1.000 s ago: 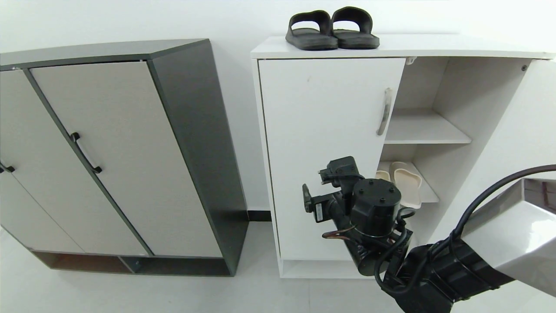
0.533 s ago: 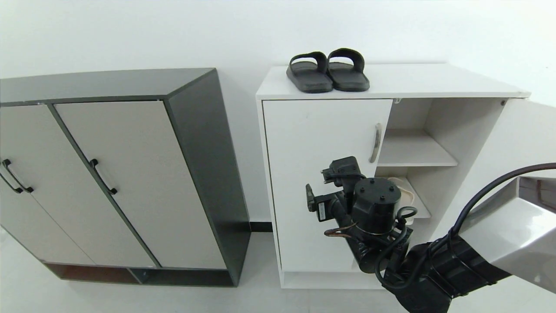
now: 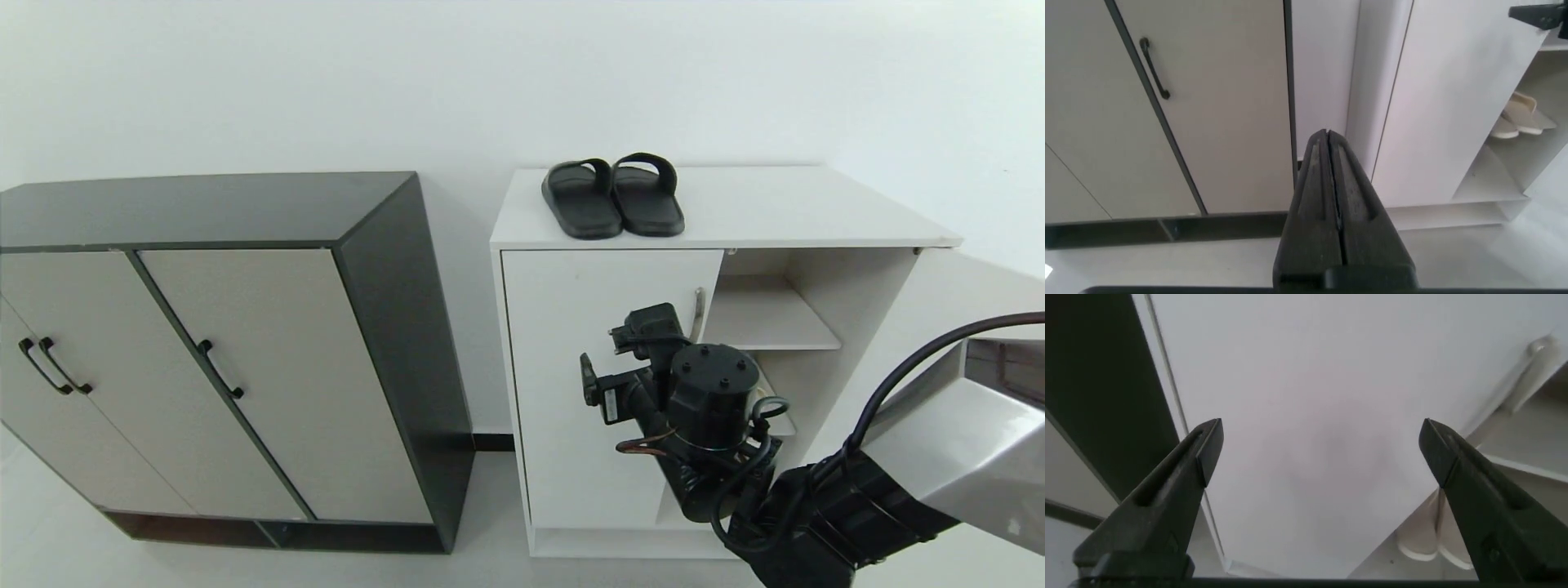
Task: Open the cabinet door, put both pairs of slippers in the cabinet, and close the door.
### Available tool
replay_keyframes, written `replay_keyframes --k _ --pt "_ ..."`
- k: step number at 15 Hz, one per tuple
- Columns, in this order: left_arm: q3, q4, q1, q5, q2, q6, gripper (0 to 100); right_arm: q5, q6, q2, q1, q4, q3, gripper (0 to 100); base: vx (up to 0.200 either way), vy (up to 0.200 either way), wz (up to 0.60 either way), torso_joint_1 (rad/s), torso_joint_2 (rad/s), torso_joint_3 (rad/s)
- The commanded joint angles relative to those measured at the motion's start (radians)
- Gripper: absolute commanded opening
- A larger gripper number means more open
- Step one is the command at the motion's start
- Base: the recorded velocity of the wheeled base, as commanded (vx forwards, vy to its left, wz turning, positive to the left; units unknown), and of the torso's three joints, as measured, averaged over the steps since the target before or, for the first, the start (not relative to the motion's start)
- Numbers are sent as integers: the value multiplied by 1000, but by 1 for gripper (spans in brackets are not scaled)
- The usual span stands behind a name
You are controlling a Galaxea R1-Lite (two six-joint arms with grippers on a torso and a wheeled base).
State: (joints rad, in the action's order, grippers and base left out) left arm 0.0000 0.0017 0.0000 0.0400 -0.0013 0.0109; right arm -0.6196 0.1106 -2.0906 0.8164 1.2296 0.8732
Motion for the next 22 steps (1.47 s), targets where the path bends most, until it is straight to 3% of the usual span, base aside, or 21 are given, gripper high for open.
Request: replay_keyframes --k 1,17,22 --pt "0 0 0 0 1 0 0 -3 4 14 1 13 -13 100 0 0 0 188 -496 -310" --pt "0 0 0 0 1 3 0 8 37 38 0 14 -37 100 0 0 0 231 -547 -315" --pt "0 0 0 0 1 8 0 61 43 60 -11 -25 12 100 0 0 0 61 -130 -72"
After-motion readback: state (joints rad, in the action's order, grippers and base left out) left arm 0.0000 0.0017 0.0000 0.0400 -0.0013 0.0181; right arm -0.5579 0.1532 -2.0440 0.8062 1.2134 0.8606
